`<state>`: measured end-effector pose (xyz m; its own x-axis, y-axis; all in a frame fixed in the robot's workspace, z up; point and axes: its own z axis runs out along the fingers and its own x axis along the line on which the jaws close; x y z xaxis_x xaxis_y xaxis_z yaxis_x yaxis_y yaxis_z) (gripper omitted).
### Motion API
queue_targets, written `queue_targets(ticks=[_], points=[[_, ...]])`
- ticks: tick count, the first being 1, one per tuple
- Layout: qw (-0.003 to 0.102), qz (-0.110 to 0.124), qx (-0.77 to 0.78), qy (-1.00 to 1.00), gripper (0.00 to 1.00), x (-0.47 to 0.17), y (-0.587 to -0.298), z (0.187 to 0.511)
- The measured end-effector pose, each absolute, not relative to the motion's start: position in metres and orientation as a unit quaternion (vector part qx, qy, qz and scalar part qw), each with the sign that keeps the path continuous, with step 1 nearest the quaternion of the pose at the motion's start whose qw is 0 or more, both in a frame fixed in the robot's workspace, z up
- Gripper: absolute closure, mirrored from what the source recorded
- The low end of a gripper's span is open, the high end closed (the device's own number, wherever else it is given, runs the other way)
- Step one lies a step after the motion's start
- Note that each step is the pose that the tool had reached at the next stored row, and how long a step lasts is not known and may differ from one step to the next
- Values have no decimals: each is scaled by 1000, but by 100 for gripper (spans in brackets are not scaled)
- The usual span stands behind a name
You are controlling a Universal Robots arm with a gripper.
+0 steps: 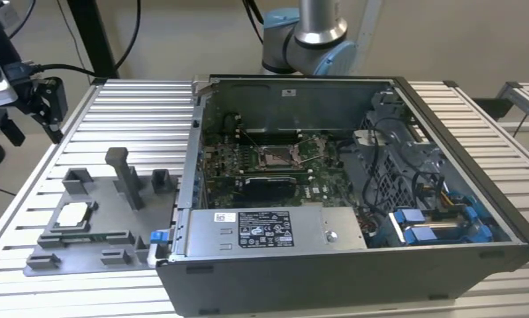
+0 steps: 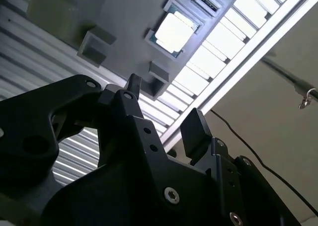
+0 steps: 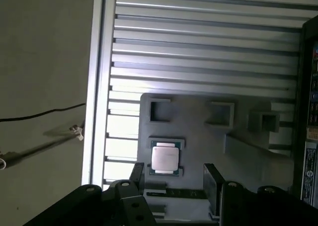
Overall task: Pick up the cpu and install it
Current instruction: 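Place the cpu into insertion slot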
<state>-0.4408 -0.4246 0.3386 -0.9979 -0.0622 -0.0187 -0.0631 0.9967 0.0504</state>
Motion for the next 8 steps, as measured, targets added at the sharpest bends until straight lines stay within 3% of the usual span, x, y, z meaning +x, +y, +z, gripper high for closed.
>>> queue_targets(ticks=[8], points=[[8,26,-37,999,0,-441,-425,329]])
